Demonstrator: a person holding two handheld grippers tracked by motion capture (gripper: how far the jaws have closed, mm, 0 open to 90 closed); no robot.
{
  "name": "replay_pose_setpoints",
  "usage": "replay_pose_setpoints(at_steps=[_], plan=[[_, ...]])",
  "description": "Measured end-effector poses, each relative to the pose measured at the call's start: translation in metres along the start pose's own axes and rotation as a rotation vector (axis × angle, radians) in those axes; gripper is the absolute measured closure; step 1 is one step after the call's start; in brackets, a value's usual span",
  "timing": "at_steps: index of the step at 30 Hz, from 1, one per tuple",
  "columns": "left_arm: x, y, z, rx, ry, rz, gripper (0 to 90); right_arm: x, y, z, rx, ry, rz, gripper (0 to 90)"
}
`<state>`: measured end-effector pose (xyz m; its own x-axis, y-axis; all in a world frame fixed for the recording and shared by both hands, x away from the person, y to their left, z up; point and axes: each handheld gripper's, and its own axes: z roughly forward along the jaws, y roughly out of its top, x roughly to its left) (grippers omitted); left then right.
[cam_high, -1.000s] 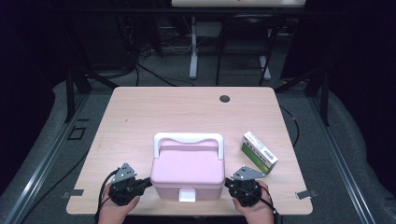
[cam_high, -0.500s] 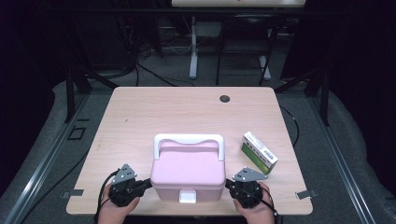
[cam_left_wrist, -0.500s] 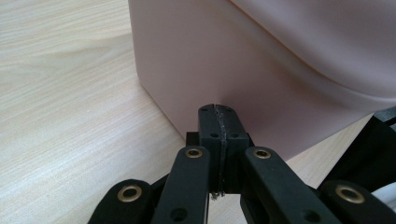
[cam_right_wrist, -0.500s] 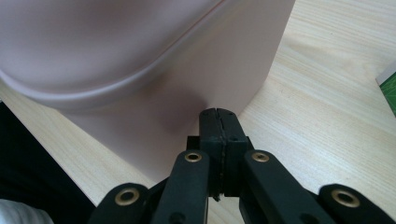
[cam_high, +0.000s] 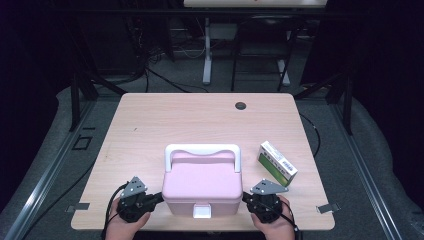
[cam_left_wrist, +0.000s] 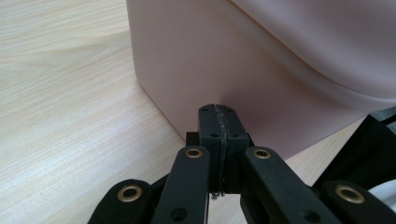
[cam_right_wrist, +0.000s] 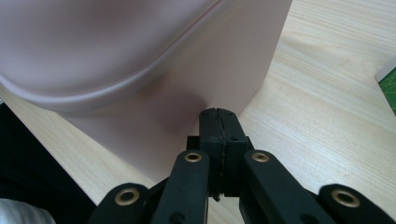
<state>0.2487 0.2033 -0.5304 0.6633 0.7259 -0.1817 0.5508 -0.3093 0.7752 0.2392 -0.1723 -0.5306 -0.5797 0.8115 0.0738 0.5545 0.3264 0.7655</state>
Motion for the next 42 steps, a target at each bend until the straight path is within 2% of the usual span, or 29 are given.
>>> replay_pose_setpoints(at_steps=[8, 13, 16, 17, 21, 22, 24, 25, 26, 27, 28, 29, 31, 34, 37, 42], plan=[[0.0, -0.002, 0.0, -0.006, -0.008, -0.009, 90.0, 0.0, -0.001, -0.002, 0.006, 0.006, -0.002, 90.0], [0.001, -0.001, 0.0, -0.005, 0.001, -0.01, 89.8, -0.001, -0.001, -0.002, 0.005, 0.016, -0.004, 90.0], [0.003, 0.0, 0.0, 0.001, 0.012, -0.021, 86.3, -0.003, 0.0, -0.003, -0.003, 0.023, -0.001, 90.0], [0.004, 0.001, -0.002, -0.002, 0.014, -0.016, 83.3, -0.005, 0.002, -0.005, -0.016, 0.028, -0.001, 86.2], [0.009, 0.004, -0.009, -0.023, 0.022, -0.024, 76.5, -0.009, 0.005, -0.009, -0.032, 0.026, 0.002, 83.9], [0.011, 0.007, -0.014, -0.027, 0.014, -0.033, 73.5, -0.012, 0.009, -0.014, -0.031, 0.028, -0.008, 79.5], [0.012, 0.009, -0.016, -0.031, 0.01, -0.031, 68.5, -0.013, 0.01, -0.015, -0.027, 0.027, -0.011, 77.9], [0.013, 0.012, -0.021, -0.035, 0.009, -0.027, 65.9, -0.016, 0.015, -0.02, -0.038, 0.022, -0.011, 72.5], [0.013, 0.012, -0.021, -0.035, 0.009, -0.027, 64.6, -0.016, 0.015, -0.02, -0.038, 0.022, -0.011, 72.5], [0.014, 0.015, -0.025, -0.039, 0.009, -0.019, 62.1, -0.018, 0.02, -0.024, -0.039, 0.025, -0.009, 67.4], [0.014, 0.015, -0.025, -0.039, 0.009, -0.019, 60.3, -0.018, 0.02, -0.024, -0.039, 0.025, -0.009, 67.4], [0.016, 0.018, -0.028, -0.042, 0.0, -0.027, 57.9, -0.019, 0.025, -0.028, -0.039, 0.042, -0.014, 62.2], [0.017, 0.02, -0.029, -0.049, -0.001, -0.03, 54.9, -0.02, 0.027, -0.03, -0.039, 0.041, -0.017, 60.9], [0.02, 0.029, -0.036, -0.064, -0.011, -0.029, 52.9, -0.022, 0.038, -0.04, -0.052, 0.044, -0.021, 57.0], [0.02, 0.035, -0.038, -0.061, -0.028, -0.03, 55.6, -0.025, 0.046, -0.047, -0.071, 0.037, -0.017, 56.2], [0.02, 0.051, -0.045, -0.07, -0.033, -0.013, 53.4, -0.03, 0.055, -0.054, -0.096, 0.063, -0.007, 52.5]])
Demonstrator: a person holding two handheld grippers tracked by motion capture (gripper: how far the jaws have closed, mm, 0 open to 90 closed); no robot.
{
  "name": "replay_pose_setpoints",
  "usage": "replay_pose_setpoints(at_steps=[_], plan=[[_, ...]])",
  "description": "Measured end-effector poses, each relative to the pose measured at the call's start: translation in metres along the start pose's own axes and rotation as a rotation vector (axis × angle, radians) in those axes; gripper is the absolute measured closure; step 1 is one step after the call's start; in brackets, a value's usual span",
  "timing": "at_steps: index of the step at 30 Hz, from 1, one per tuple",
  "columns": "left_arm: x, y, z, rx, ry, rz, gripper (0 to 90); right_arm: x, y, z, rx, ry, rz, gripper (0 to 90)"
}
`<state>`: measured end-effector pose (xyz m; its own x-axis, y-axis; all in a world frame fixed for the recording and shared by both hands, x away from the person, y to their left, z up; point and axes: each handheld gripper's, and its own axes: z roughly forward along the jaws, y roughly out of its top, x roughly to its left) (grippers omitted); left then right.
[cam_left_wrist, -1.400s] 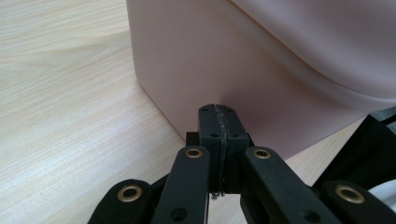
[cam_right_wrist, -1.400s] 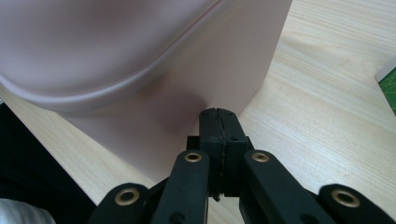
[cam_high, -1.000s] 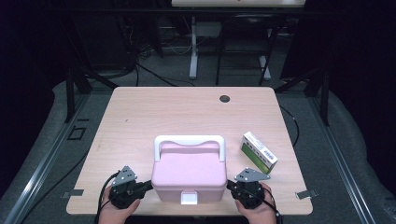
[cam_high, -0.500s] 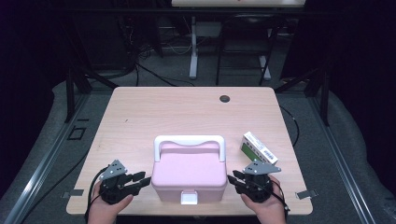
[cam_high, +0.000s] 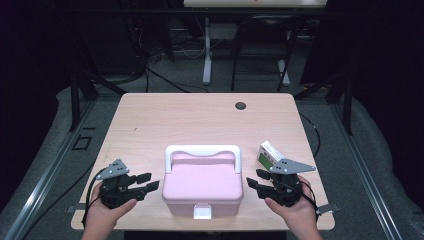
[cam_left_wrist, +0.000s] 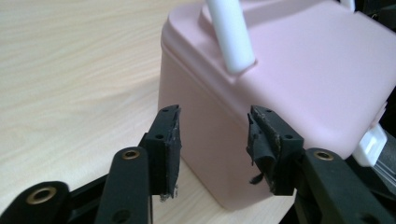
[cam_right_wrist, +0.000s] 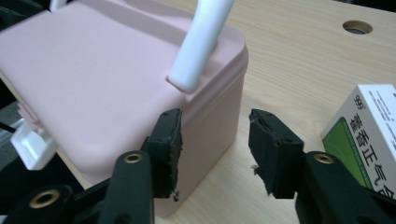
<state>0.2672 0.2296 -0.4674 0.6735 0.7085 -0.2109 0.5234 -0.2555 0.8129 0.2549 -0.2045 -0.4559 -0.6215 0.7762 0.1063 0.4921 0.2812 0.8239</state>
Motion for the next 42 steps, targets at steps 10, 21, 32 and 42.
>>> replay_pose_setpoints(at_steps=[10, 21, 32, 42], plan=[[-0.001, 0.033, 0.001, -0.024, -0.03, -0.002, 46.4, 0.003, 0.023, 0.007, 0.009, 0.067, -0.034, 44.9], [-0.001, 0.052, 0.013, -0.028, -0.051, -0.003, 46.7, 0.004, 0.044, 0.022, -0.017, 0.08, -0.014, 44.8], [0.002, 0.05, 0.032, -0.014, -0.056, -0.004, 48.9, -0.003, 0.041, 0.03, -0.038, 0.079, 0.026, 46.1], [-0.003, 0.044, 0.039, -0.02, -0.067, 0.015, 57.9, 0.0, 0.031, 0.038, -0.026, 0.106, 0.028, 57.5]])
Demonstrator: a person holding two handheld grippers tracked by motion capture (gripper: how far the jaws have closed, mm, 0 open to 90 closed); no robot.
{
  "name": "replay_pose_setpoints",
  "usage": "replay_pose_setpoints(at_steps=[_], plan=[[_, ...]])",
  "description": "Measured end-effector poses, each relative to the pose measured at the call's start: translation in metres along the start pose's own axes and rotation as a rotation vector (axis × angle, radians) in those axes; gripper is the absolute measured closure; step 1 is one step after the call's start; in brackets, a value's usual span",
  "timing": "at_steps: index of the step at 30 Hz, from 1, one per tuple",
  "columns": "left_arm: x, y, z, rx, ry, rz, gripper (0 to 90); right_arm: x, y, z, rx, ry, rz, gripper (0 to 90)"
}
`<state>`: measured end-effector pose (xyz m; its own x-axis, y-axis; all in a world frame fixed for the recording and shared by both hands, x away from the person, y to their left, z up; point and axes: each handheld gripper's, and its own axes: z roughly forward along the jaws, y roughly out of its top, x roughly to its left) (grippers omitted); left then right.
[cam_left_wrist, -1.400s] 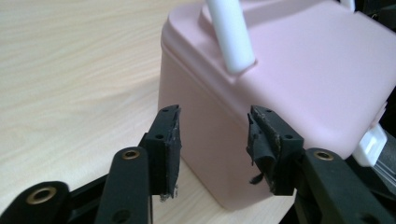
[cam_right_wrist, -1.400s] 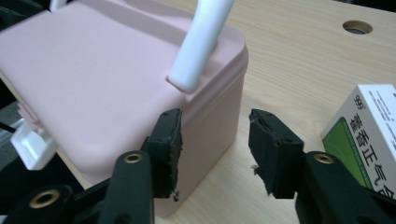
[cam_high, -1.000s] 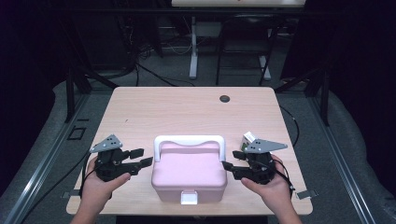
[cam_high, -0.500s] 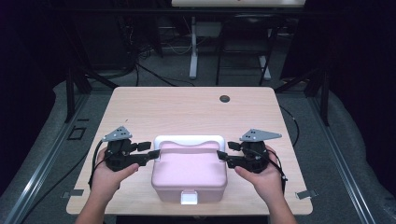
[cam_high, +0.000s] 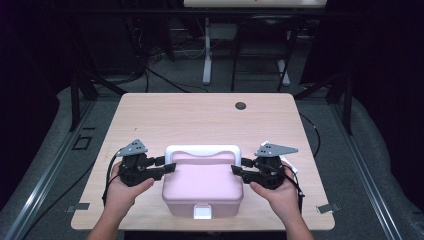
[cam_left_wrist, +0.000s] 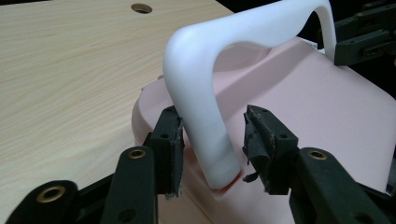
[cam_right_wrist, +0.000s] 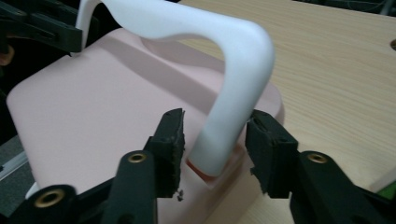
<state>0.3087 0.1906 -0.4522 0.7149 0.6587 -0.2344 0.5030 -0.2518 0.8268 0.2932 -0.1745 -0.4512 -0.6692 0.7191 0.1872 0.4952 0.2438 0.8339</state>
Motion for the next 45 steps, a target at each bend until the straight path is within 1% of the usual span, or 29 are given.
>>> replay_pose_setpoints(at_steps=[3, 5, 6, 7, 9, 13, 16, 19, 22, 24, 27, 30, 33, 35, 36, 39, 40, 41, 42, 43, 44, 45], plan=[[0.0, -0.002, -0.001, -0.001, 0.006, 0.002, 62.6, 0.003, -0.001, 0.001, -0.015, -0.011, -0.019, 59.0], [-0.001, -0.003, -0.001, -0.005, -0.01, -0.003, 67.5, 0.003, -0.002, 0.0, -0.017, -0.006, -0.023, 65.6], [-0.003, -0.003, -0.001, -0.011, -0.003, -0.003, 68.1, 0.004, -0.002, 0.0, -0.018, -0.003, -0.029, 66.8], [-0.003, -0.003, -0.002, -0.009, 0.002, 0.008, 68.5, 0.005, -0.002, -0.001, -0.019, -0.008, -0.038, 67.4], [-0.004, -0.004, -0.003, -0.008, 0.004, 0.012, 71.4, 0.006, -0.003, -0.002, -0.023, -0.016, -0.052, 70.2], [-0.006, -0.005, -0.005, -0.004, 0.006, 0.009, 73.4, 0.007, -0.003, -0.002, -0.024, -0.014, -0.051, 71.6], [-0.006, -0.006, -0.007, -0.001, 0.006, 0.019, 73.6, 0.008, -0.003, -0.002, -0.02, -0.002, -0.048, 72.9], [-0.006, -0.006, -0.007, -0.005, 0.005, 0.018, 73.7, 0.009, -0.003, -0.002, -0.02, 0.0, -0.048, 73.0], [-0.005, -0.007, -0.01, 0.003, 0.003, 0.021, 73.7, 0.01, -0.003, -0.002, -0.015, 0.01, -0.044, 73.3], [-0.005, -0.008, -0.01, -0.006, -0.001, 0.012, 73.7, 0.01, -0.003, -0.002, -0.014, 0.015, -0.045, 73.4], [-0.005, -0.008, -0.011, -0.002, -0.002, 0.01, 73.7, 0.011, -0.003, -0.002, -0.009, 0.02, -0.045, 73.4], [-0.005, -0.008, -0.012, 0.001, 0.001, 0.017, 73.7, 0.012, -0.002, -0.003, -0.003, 0.021, -0.053, 73.4], [-0.005, -0.008, -0.012, 0.0, 0.001, 0.015, 73.7, 0.012, -0.002, -0.002, -0.012, 0.014, -0.055, 73.5], [-0.004, -0.007, -0.012, -0.009, -0.005, 0.015, 73.7, 0.013, -0.002, -0.002, -0.024, 0.009, -0.055, 73.5], [-0.004, -0.007, -0.012, -0.022, -0.007, 0.007, 73.7, 0.012, -0.002, -0.003, -0.031, 0.009, -0.054, 73.5], [-0.004, -0.004, -0.014, -0.047, -0.007, 0.005, 73.6, 0.011, 0.0, -0.004, -0.05, 0.019, -0.037, 73.7], [-0.004, -0.003, -0.015, -0.054, -0.006, 0.01, 73.6, 0.01, 0.001, -0.005, -0.062, 0.02, -0.037, 73.7], [-0.004, -0.003, -0.015, -0.064, -0.007, 0.005, 73.4, 0.01, 0.002, -0.005, -0.068, 0.02, -0.035, 73.7], [-0.004, -0.002, -0.015, -0.072, -0.011, 0.001, 72.2, 0.01, 0.002, -0.006, -0.076, 0.02, -0.029, 73.8], [-0.004, -0.002, -0.015, -0.083, -0.017, -0.009, 68.3, 0.01, 0.003, -0.006, -0.08, 0.018, -0.03, 73.8], [-0.004, -0.003, -0.015, -0.084, -0.014, -0.009, 66.3, 0.01, 0.003, -0.006, -0.077, 0.019, -0.03, 73.8], [-0.004, -0.003, -0.016, -0.076, -0.004, -0.001, 65.9, 0.01, 0.003, -0.005, -0.073, 0.017, -0.033, 73.7]])
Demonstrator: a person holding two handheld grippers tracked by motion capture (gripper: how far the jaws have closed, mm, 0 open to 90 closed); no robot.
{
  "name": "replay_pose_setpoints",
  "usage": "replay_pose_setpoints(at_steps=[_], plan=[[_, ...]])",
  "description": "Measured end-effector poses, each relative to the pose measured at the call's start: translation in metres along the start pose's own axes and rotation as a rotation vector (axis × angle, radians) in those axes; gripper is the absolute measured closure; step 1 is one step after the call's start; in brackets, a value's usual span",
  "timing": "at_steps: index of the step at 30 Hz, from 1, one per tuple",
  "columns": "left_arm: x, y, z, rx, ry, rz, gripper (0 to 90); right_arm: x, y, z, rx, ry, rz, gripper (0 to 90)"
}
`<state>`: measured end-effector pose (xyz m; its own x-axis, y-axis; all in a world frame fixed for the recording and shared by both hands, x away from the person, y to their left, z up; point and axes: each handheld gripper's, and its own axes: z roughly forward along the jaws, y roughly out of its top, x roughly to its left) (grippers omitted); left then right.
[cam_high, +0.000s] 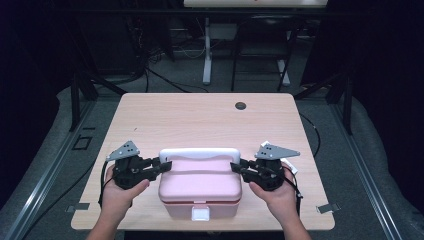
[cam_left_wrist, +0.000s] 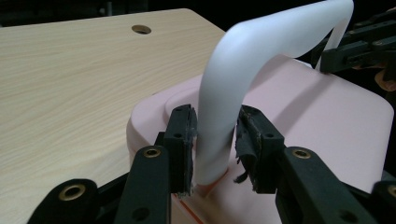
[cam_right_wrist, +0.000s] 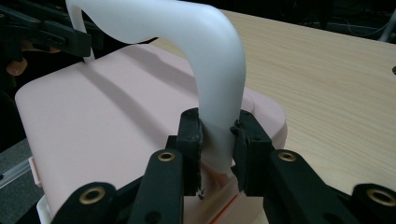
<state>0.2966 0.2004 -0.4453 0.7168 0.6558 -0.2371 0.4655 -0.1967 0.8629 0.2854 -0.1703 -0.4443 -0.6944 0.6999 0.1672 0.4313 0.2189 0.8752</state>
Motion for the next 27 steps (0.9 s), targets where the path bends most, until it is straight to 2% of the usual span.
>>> replay_pose_setpoints(at_steps=[4, 9, 10, 13, 16, 17, 19, 27], plan=[[-0.001, -0.001, -0.004, 0.002, 0.013, -0.003, 65.8, -0.001, 0.0, 0.001, 0.005, -0.001, 0.0, 73.7], [-0.004, -0.002, -0.017, 0.01, 0.028, 0.014, 69.1, -0.001, 0.004, -0.001, -0.005, -0.002, -0.001, 73.8], [-0.004, -0.002, -0.017, 0.01, 0.028, 0.014, 70.9, -0.001, 0.004, -0.001, -0.005, -0.002, -0.001, 73.8], [-0.007, -0.001, -0.033, -0.008, 0.051, 0.026, 76.1, -0.001, 0.007, -0.002, -0.016, -0.005, -0.001, 73.8], [-0.008, -0.002, -0.041, -0.014, 0.05, 0.034, 83.4, 0.0, 0.009, -0.003, -0.024, -0.005, 0.0, 73.8], [-0.01, -0.004, -0.045, -0.015, 0.048, 0.035, 83.4, 0.0, 0.009, -0.004, -0.028, -0.005, 0.001, 73.8], [-0.012, -0.01, -0.049, 0.008, 0.051, 0.039, 89.4, 0.0, 0.011, -0.006, -0.044, -0.007, 0.002, 73.9], [-0.012, -0.023, -0.046, 0.056, 0.042, 0.042, 90.0, -0.001, 0.013, -0.006, -0.058, -0.009, 0.011, 73.8]])
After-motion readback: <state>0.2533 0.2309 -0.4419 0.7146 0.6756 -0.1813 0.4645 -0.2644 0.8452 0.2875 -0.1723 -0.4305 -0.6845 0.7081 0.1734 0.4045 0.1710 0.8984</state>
